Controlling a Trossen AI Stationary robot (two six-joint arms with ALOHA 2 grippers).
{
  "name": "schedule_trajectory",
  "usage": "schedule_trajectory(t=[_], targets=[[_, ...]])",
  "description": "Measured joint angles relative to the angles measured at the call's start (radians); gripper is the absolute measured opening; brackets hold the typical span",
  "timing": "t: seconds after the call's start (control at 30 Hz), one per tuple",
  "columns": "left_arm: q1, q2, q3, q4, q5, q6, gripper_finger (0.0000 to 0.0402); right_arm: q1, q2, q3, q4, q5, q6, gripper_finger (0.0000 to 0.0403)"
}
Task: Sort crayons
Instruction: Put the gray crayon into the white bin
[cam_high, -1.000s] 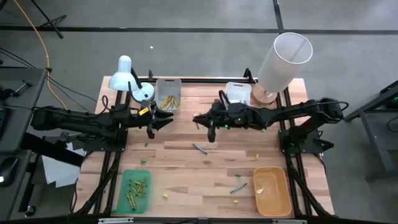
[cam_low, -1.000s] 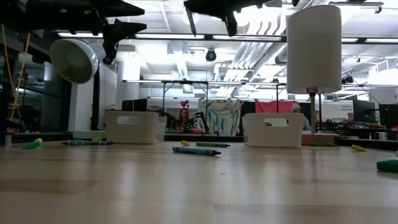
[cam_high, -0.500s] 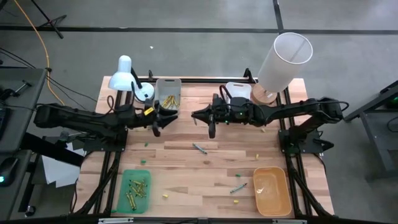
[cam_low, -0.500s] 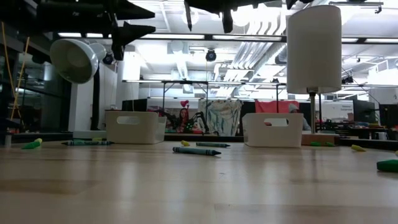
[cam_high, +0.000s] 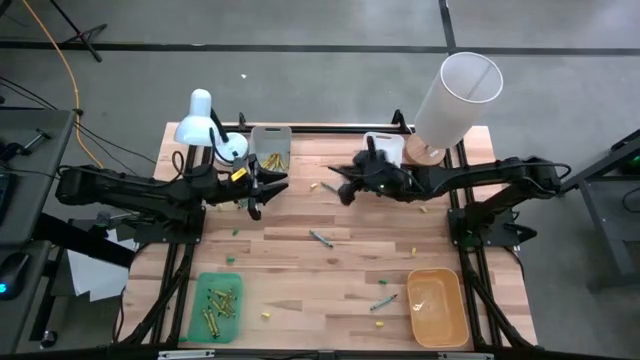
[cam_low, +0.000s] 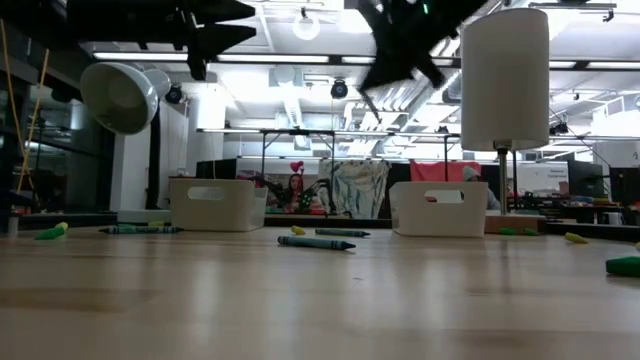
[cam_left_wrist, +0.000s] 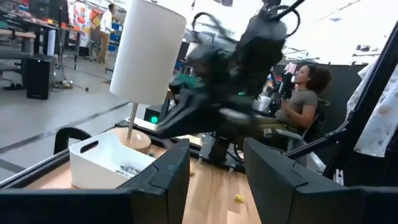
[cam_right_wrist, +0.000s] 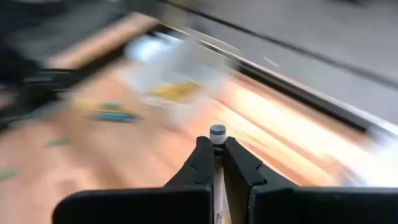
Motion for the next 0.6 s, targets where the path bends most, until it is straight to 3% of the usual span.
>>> schedule_trajectory(t=[0.13,0.33,0.6], targets=[[0.000,0.000,0.000,-0.005,0.000,-0.001,0.0140,-0.088,0.007,0.000,-0.242,0.036,0.228,0.0000],[0.000,0.000,0.000,-0.002,0.000,-0.009,0.0140,-0.265,0.019,0.028,-0.286,-0.010,0.229,0.0000],[0.000,0.000,0.000,-0.007,0.000,-0.056,0.0140,-0.444,0.101,-0.010,-0.383,-0.079,0.432,0.0000]])
